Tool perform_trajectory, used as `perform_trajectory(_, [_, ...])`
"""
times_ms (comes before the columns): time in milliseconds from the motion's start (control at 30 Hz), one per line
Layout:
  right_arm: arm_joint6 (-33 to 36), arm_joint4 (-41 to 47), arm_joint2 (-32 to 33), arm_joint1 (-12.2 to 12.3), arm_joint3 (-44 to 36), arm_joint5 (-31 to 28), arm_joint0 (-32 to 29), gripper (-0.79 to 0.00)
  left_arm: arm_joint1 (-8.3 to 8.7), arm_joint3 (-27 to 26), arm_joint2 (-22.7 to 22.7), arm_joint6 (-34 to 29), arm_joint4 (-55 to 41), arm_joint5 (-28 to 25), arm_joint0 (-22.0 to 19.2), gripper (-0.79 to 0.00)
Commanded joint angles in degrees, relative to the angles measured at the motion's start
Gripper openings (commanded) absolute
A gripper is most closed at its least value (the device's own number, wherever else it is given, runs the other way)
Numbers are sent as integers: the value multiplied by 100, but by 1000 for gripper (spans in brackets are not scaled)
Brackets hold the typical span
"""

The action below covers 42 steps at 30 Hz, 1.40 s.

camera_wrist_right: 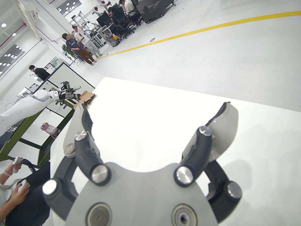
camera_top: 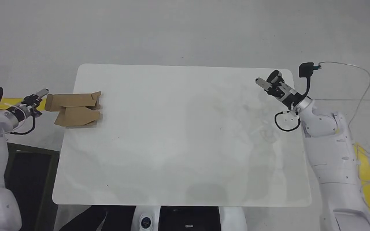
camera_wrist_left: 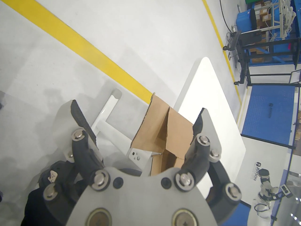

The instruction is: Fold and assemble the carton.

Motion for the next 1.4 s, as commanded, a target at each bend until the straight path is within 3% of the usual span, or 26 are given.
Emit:
perform_trajectory(0, [0,0,0,0,0,0,0,0,-16,-1,32,-103,-83,-22,14,0])
perform_trajectory(133, [0,0,0,0,0,0,0,0,-53,16,99,-159,-221,-23,43,0])
perform_trajectory(167, [0,0,0,0,0,0,0,0,-60,26,113,-181,-257,-11,43,-274])
perform_trajectory(267, [0,0,0,0,0,0,0,0,-73,58,144,-263,-356,1,34,-785])
perform_trajectory(933, [0,0,0,0,0,0,0,0,-37,-90,137,-913,-1149,-727,-37,-785])
perform_trajectory(1100, [0,0,0,0,0,0,0,0,-19,-371,71,-1035,-1511,-945,-84,-785])
perform_trajectory(1367, [0,0,0,0,0,0,0,0,-36,-1050,54,-880,-2032,-840,-187,-785])
